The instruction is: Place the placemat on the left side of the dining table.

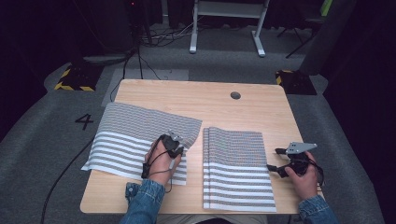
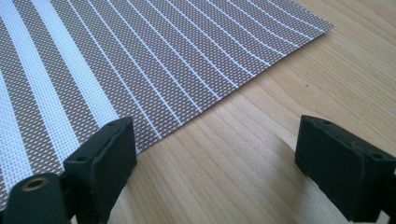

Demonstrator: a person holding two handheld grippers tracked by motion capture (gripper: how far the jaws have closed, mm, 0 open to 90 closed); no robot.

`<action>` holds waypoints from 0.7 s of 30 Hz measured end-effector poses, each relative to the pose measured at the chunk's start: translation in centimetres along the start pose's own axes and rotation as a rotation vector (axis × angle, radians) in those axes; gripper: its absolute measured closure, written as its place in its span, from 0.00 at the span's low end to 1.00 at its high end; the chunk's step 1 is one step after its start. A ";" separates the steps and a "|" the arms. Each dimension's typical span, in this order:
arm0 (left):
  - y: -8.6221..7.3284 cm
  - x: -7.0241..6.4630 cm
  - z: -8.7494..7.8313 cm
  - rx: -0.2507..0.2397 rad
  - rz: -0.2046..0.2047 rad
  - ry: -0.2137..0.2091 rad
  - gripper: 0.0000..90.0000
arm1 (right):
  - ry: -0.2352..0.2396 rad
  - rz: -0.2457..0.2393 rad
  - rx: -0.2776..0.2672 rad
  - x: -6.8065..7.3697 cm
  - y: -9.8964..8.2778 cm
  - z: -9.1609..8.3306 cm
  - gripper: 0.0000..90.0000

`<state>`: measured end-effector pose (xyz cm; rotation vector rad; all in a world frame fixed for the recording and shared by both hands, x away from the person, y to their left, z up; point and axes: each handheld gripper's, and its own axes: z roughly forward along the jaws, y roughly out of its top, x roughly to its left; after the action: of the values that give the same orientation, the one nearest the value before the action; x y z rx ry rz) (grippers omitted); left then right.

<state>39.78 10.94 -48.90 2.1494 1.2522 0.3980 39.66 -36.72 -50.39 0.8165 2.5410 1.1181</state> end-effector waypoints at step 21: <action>0.0 -0.3 -8.5 -0.210 0.118 -0.135 0.95 | 0.000 0.000 0.000 0.0 0.0 0.0 0.14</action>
<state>35.07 13.66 -42.31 2.0399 0.9676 0.4077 39.66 -36.72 -50.39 0.8167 2.5411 1.1181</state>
